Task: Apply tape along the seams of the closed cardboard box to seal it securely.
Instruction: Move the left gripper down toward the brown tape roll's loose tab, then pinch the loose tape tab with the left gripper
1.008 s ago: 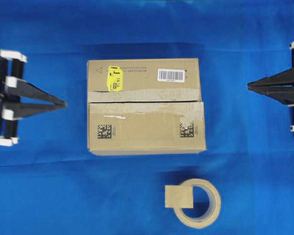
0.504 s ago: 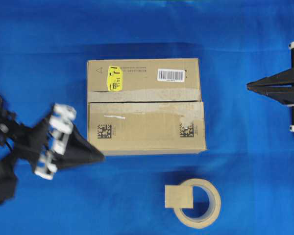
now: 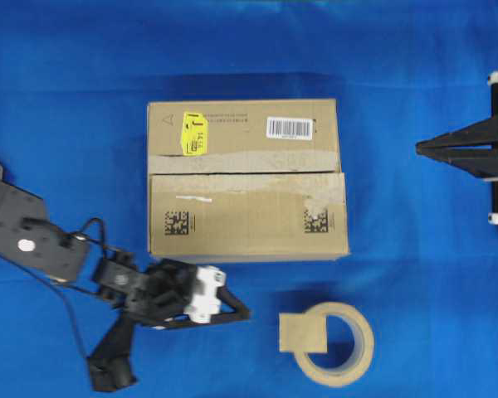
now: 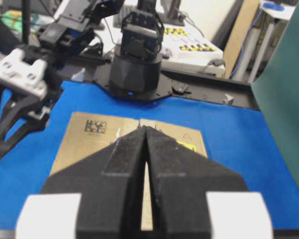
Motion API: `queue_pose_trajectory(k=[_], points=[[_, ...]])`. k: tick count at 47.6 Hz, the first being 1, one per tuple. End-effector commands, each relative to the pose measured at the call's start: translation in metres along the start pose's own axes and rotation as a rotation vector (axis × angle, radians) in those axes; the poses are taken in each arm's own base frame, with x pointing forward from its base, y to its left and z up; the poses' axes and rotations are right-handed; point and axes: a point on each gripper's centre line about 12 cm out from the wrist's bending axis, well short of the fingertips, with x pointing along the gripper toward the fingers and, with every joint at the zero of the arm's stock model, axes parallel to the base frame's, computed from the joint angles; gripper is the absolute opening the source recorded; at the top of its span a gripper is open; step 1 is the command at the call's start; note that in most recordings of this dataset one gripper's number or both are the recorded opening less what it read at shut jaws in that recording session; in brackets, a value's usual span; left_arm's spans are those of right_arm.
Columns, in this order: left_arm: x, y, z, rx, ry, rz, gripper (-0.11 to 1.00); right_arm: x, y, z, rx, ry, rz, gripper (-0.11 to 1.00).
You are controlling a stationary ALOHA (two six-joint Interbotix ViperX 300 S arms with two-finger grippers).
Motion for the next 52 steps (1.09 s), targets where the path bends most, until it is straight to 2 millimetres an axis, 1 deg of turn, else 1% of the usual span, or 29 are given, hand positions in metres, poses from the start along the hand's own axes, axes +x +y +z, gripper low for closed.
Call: queue_pose_trajectory(k=[1,9,19,29,34,36,38,40,44,45,47,49,50,52], points=[[0.016,0.009,0.002,0.03,-0.004,0.023,0.64,0.003,0.0,0.007,-0.013,-0.014,0.003,0.0],[0.044,0.004,-0.007,0.069,0.014,0.004,0.63,0.003,0.001,0.006,-0.031,-0.008,0.007,0.0],[0.065,0.005,-0.009,0.103,0.011,0.046,0.63,0.004,0.001,0.001,-0.034,0.024,0.01,0.0],[0.075,0.002,-0.01,0.134,0.011,0.053,0.62,0.005,0.002,-0.004,-0.033,0.05,0.012,0.0],[0.075,0.002,-0.01,0.132,0.013,0.047,0.61,0.005,0.002,-0.004,-0.033,0.055,0.013,0.0],[0.074,0.001,-0.01,0.132,0.014,0.04,0.59,0.005,0.002,-0.005,-0.033,0.058,0.013,0.0],[0.074,-0.001,-0.01,0.133,0.016,0.026,0.55,0.005,0.002,-0.004,-0.031,0.056,0.013,0.0],[0.074,-0.003,-0.01,0.134,0.016,0.018,0.49,0.005,0.001,-0.005,-0.031,0.06,0.012,0.0],[0.073,-0.004,-0.008,0.116,0.014,0.013,0.3,0.005,0.002,-0.005,-0.033,0.06,0.012,0.0],[0.073,-0.004,-0.008,0.109,0.015,0.014,0.23,0.006,0.002,-0.006,-0.033,0.061,0.014,0.0],[0.072,-0.004,-0.009,0.1,0.017,0.014,0.13,0.006,0.002,-0.007,-0.033,0.064,0.012,0.0],[0.072,-0.003,-0.009,0.094,0.018,0.017,0.05,0.006,0.002,-0.007,-0.031,0.067,0.012,0.0],[0.072,-0.002,-0.008,0.095,0.016,0.02,0.02,0.006,0.002,-0.008,-0.03,0.072,0.012,0.0],[0.071,0.0,-0.008,0.091,0.017,0.025,0.0,0.007,0.002,-0.009,-0.028,0.075,0.014,0.0]])
